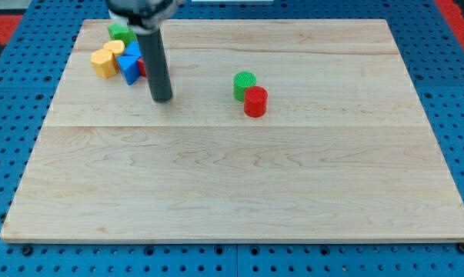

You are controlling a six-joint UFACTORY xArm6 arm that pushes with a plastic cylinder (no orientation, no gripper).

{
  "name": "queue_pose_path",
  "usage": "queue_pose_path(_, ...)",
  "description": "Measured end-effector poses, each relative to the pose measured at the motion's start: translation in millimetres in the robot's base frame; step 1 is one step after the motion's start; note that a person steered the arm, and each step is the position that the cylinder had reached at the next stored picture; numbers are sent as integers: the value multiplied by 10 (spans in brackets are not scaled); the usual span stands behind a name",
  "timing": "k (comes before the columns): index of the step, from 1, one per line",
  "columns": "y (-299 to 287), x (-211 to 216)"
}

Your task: Separate the red circle and green circle from each other

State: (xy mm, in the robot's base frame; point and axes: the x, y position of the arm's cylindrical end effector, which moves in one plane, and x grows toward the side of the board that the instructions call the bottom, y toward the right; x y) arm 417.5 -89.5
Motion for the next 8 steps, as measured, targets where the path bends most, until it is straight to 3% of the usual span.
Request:
queue_pose_path(1,645,326)
queue_pose_path(2,1063,326)
queue_pose_path(3,1920,344)
queue_pose_path(5,1014,-302)
queue_pose_path(7,470,-991)
queue_pose_path(8,-133,-1237)
